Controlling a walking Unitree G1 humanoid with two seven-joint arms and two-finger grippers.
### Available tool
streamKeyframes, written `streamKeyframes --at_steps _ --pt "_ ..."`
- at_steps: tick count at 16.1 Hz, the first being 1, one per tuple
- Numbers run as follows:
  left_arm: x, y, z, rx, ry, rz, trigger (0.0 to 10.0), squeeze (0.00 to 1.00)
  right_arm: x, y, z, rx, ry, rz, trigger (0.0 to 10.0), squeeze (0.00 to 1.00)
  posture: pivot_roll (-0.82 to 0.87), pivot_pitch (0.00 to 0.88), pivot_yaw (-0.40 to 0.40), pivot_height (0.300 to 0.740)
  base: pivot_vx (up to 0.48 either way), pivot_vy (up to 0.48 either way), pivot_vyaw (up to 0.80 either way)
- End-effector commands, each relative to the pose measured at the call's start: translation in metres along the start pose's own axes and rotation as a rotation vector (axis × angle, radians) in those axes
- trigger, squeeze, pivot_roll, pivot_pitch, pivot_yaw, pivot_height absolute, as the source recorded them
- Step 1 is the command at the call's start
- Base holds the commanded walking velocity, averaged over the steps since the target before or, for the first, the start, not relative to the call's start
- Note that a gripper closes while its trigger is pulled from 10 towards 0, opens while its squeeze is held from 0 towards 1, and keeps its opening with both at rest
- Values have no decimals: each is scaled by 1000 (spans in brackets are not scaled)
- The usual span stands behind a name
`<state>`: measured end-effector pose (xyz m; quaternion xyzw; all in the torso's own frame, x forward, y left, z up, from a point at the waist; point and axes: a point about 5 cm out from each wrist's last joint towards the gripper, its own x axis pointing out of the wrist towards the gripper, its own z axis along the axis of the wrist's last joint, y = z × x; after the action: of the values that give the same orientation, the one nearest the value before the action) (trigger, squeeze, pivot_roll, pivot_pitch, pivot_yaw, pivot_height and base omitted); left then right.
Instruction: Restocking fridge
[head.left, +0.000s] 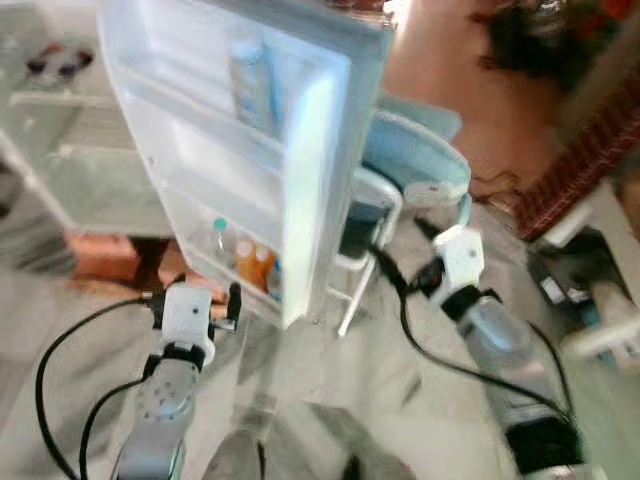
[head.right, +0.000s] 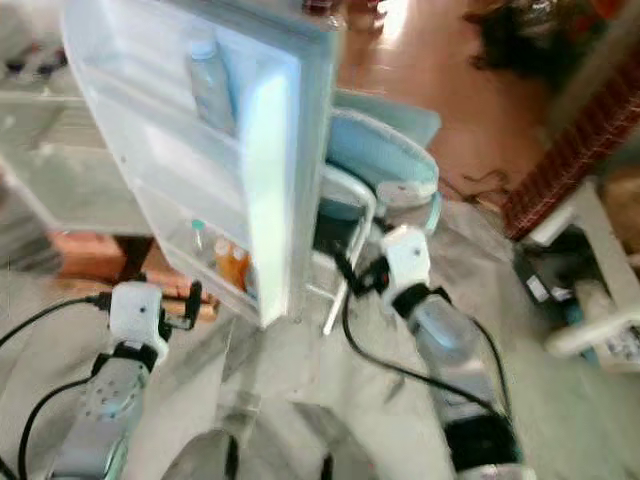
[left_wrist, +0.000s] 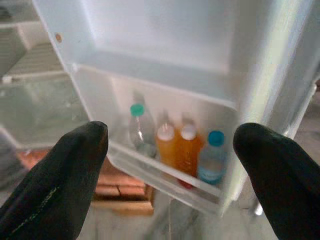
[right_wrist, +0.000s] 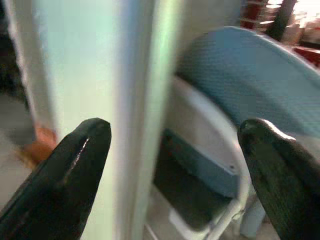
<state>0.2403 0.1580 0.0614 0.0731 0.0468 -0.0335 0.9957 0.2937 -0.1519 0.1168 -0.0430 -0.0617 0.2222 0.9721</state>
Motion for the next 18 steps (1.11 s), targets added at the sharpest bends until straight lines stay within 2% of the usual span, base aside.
streamKeyframes --at_steps 1,3,6,8,9,12,14,16,17,18 --pt "0 -6 -3 -7 9 -13 10000 0 -1 -3 3 7 -16 -56 10000 0 140 110 -55 740 0 0 800" --pt "6 -4 2 -17 -14 -1 10000 0 5 5 3 44 -48 -110 10000 0 142 108 -54 740 0 0 800" --pt "11 -2 4 -9 -21 5 10000 0 14 8 7 75 -70 -211 10000 0 142 104 -47 740 0 0 767" --pt "10 -3 2 -8 -17 4 10000 0 21 8 10 60 -72 -247 10000 0 141 103 -46 740 0 0 750" --pt "11 -4 2 -8 -15 2 10000 0 30 7 12 37 -64 -292 10000 0 142 100 -45 740 0 0 669" --pt "12 -5 2 -11 -17 5 10000 0 42 -1 19 -2 -51 -409 10000 0 153 97 -52 740 0 0 0" --pt "12 -2 1 -10 -14 17 10000 0 46 -5 18 32 -38 -462 10000 0 156 97 -57 740 0 0 0" --pt "11 -2 0 -10 -12 18 10000 0 51 -4 18 34 -31 -481 10000 0 156 97 -57 740 0 0 0" --pt "11 -4 0 -11 -11 15 10000 0 60 -4 21 39 -24 -496 10000 0 156 97 -57 740 0 0 0" --pt "12 -5 1 -11 -12 12 10000 0 69 -1 30 17 -56 -458 10000 0 157 98 -55 740 0 0 0"
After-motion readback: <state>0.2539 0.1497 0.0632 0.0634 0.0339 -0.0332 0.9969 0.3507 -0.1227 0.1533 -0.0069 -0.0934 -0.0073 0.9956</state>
